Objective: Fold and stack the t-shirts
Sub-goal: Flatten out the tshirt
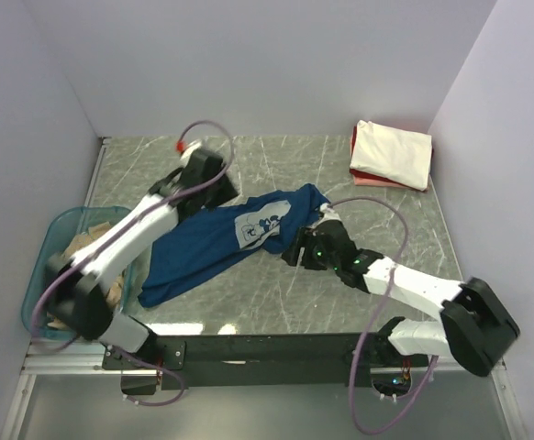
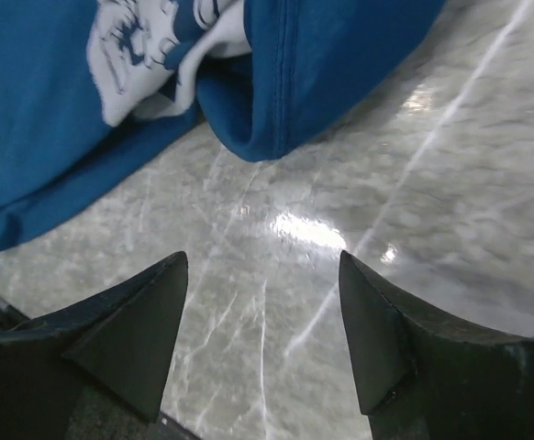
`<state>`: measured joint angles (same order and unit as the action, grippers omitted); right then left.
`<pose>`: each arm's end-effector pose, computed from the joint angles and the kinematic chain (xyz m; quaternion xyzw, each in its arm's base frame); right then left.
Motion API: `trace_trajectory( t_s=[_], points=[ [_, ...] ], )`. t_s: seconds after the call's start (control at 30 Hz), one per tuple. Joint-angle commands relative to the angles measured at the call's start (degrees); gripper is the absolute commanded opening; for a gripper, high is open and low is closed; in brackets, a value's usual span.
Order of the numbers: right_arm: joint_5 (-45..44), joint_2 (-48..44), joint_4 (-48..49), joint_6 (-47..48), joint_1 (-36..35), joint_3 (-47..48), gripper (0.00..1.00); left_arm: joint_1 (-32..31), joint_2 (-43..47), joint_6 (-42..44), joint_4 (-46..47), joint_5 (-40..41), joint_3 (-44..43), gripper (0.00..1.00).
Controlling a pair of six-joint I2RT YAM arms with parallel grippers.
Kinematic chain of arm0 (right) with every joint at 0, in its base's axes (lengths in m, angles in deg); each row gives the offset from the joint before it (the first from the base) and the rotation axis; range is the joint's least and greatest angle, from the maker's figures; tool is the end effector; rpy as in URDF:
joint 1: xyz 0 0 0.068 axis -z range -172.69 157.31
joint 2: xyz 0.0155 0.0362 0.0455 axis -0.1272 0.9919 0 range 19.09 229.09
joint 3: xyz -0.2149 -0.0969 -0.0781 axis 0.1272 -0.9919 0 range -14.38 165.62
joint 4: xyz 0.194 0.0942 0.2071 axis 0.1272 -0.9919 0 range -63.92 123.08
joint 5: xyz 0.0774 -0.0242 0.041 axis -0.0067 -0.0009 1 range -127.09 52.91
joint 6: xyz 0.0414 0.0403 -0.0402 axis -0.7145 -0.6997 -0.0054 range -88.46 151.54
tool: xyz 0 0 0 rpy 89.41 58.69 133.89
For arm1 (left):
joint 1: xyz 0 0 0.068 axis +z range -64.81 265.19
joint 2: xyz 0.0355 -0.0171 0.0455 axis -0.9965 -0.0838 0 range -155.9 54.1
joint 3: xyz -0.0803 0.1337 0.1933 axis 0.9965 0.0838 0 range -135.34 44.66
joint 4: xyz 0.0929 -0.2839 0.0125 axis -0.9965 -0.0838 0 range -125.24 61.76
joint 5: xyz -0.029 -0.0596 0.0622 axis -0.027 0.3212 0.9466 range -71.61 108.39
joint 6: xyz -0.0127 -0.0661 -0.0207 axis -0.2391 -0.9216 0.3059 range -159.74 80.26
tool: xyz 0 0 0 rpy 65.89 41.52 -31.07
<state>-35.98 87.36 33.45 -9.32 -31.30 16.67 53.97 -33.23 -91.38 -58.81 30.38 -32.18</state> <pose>0.2336 0.1880 0.1318 0.0133 0.8942 0.2926 0.3385 0.3466 -0.1961 0.2735 -0.2030 0.8832 -0.2014 0.3718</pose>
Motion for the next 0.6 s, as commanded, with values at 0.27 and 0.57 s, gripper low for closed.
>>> trace_trajectory(
  t_s=[0.27, 0.57],
  points=[
    [-7.60, 14.69, 18.88, -6.60, -2.96, 3.84, 0.71, -0.77, 39.33, -27.63, -11.88, 12.71, 40.95, 0.50],
    [-11.56, 20.23, 18.98, -6.86, -2.96, 8.67, 0.57, -0.77, 36.72, -32.91, -12.50, 16.66, 43.97, 0.57]
  ],
)
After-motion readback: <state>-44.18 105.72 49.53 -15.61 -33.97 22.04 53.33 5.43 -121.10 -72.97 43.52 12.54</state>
